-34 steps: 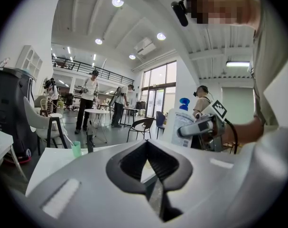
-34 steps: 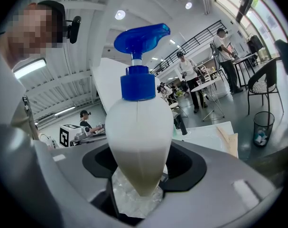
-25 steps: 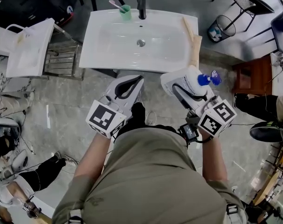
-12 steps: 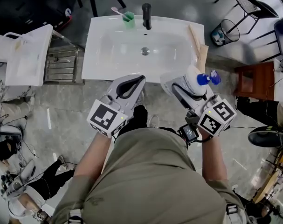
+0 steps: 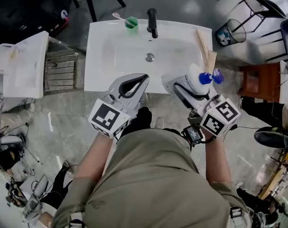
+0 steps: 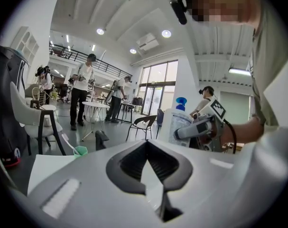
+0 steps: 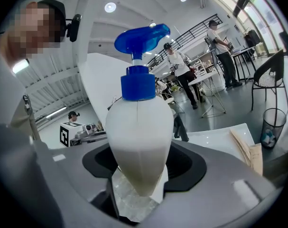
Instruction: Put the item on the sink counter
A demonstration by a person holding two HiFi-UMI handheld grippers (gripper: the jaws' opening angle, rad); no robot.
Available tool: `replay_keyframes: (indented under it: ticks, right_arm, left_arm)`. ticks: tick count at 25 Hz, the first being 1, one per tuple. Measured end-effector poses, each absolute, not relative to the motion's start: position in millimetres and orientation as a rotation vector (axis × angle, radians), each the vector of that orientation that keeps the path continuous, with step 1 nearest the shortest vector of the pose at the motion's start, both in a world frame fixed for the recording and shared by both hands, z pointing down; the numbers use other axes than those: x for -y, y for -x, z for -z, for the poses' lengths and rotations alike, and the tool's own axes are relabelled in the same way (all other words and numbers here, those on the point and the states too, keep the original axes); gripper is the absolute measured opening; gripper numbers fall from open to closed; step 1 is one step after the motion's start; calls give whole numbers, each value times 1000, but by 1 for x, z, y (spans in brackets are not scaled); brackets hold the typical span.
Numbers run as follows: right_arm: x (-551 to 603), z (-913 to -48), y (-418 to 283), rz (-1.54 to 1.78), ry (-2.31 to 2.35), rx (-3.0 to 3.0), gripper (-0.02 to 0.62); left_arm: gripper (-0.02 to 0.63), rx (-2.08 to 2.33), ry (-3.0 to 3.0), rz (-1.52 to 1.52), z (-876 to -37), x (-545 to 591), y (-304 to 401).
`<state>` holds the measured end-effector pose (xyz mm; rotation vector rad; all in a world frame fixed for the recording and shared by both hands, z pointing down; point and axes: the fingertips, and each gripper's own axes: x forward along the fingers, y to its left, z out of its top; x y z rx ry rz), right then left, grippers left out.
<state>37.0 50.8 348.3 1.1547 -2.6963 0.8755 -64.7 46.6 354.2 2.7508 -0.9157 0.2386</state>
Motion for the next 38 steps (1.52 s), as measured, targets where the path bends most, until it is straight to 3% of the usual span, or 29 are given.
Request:
replay_keyframes:
  ticks: [20, 38]
  right_arm:
    - [34, -365, -23, -880, -1270, 2608, 278]
    - [97, -418, -72, -881, -1420, 2477, 278]
  left_arm:
    - [6, 786, -2760, -262, -368, 32, 81]
    - [6, 739, -2710, -338, -398, 58, 70]
